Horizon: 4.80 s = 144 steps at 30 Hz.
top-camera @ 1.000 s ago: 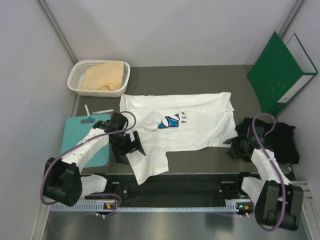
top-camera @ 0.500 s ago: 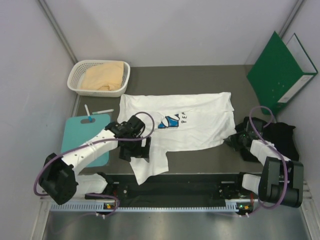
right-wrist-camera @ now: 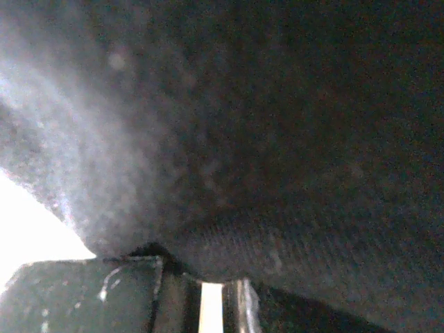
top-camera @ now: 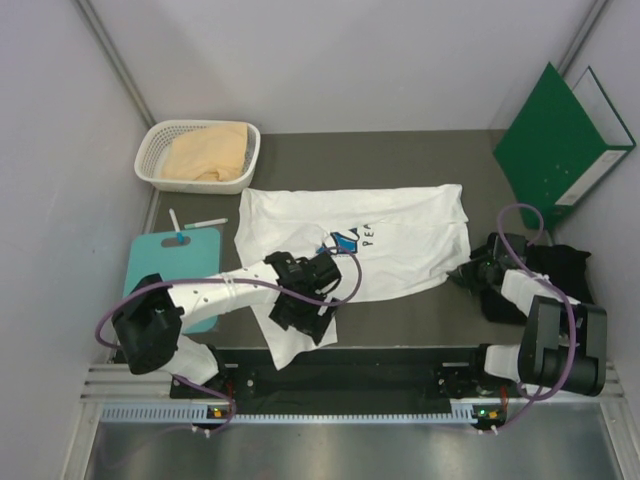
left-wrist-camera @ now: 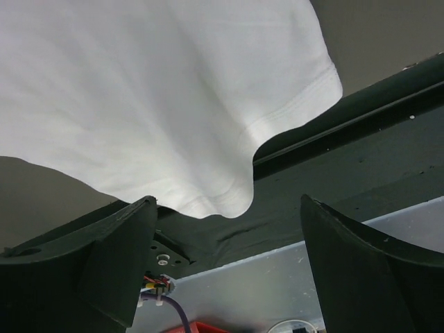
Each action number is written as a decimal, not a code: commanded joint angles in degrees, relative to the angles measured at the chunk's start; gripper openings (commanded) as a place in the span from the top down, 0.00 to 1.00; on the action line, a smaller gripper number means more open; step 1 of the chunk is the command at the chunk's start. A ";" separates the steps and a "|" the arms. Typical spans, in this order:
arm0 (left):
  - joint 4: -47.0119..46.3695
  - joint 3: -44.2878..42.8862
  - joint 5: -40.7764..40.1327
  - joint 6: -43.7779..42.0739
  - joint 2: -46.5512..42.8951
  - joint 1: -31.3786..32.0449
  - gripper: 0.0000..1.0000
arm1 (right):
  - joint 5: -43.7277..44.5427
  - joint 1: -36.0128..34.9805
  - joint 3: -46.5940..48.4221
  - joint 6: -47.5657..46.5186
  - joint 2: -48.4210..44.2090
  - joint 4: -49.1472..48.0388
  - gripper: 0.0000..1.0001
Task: Fold and stack the t-shirts
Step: Grap the side of the flattened tshirt closest away from the robot with both arms, then fold the other side of the tshirt into a rectangle, then rotate the tshirt 90 degrees
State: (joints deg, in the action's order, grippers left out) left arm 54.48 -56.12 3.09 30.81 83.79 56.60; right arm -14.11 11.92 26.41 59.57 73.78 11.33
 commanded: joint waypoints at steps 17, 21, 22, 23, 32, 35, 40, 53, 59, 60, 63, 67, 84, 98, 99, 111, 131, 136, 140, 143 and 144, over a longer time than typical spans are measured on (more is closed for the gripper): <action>4.05 1.80 -4.49 7.86 8.67 5.10 0.38 | 1.63 4.51 2.15 -5.43 2.69 1.76 1.00; 6.69 1.19 -8.18 9.27 10.34 5.10 0.75 | 0.66 5.13 2.94 -6.13 2.07 2.73 1.00; 7.48 1.01 -10.19 9.79 10.52 5.10 0.88 | 0.40 5.21 3.20 -6.22 1.98 2.99 1.00; 10.01 0.49 -11.52 11.02 10.78 5.10 1.00 | 0.14 5.22 3.21 -6.31 1.98 3.25 1.00; 21.97 -7.85 -19.87 14.54 10.34 4.58 1.00 | -3.03 5.30 4.61 -8.68 -1.27 8.61 1.00; 26.46 -12.24 -23.65 14.46 12.18 3.18 1.00 | -3.64 5.30 5.31 -9.74 -1.36 10.02 1.00; 28.58 -18.32 -26.91 11.57 14.39 -2.62 1.00 | -4.52 5.22 8.90 -11.49 -0.13 10.29 0.99; 27.70 -32.47 -32.53 1.37 20.18 -20.21 1.00 | -9.09 3.90 27.01 -20.28 10.76 15.56 0.98; 27.70 -41.87 -34.64 -1.45 26.59 -23.64 1.00 | -11.29 3.11 33.78 -23.01 18.93 15.21 0.97; 27.79 -43.19 -34.91 -2.06 27.47 -23.90 1.00 | -11.81 2.93 35.79 -23.53 21.47 14.78 0.97; 27.96 -47.32 -36.40 -3.29 30.81 -25.22 1.00 | -12.43 1.53 41.32 -25.63 27.27 16.17 0.97; 29.19 -54.42 -38.51 -4.53 36.34 -26.54 1.00 | -12.78 -0.76 48.63 -28.28 33.79 18.54 0.97; 29.99 -69.30 -48.43 -5.67 49.54 -28.91 1.00 | -3.82 -4.63 62.71 -33.29 41.63 26.81 0.00; 19.44 -78.09 -52.66 -10.42 56.04 -30.32 0.50 | -8.48 -4.63 57.96 -37.59 36.27 24.35 0.00; 19.79 -79.22 -53.45 -9.46 56.22 -30.49 0.20 | -7.61 -4.63 57.79 -38.29 35.65 24.35 0.00; 7.14 -55.87 -38.09 1.00 30.57 -30.85 0.01 | 4.70 -4.72 53.48 -41.38 24.48 22.77 0.00; -7.81 -41.08 -17.06 6.81 32.48 -31.64 1.00 | 0.93 -4.98 51.81 -40.32 25.28 21.63 0.00; -5.96 -45.66 -19.44 6.72 37.23 -32.34 1.00 | 0.84 -4.89 52.33 -40.32 26.06 22.06 0.00; -8.15 -47.41 -18.74 5.93 38.64 -32.87 1.00 | 0.66 -4.80 53.13 -40.32 26.94 22.33 0.01; -9.74 -49.17 -18.47 5.23 40.48 -32.96 1.00 | 0.57 -4.80 53.57 -40.32 27.47 22.51 0.00; -9.57 -50.05 -18.30 5.23 42.14 -33.13 1.00 | 0.57 -4.80 53.65 -40.32 27.73 22.68 0.00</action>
State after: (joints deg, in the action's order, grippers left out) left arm 47.79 -102.10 -14.68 36.51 123.04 24.01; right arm -13.15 7.25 78.00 19.57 100.88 34.79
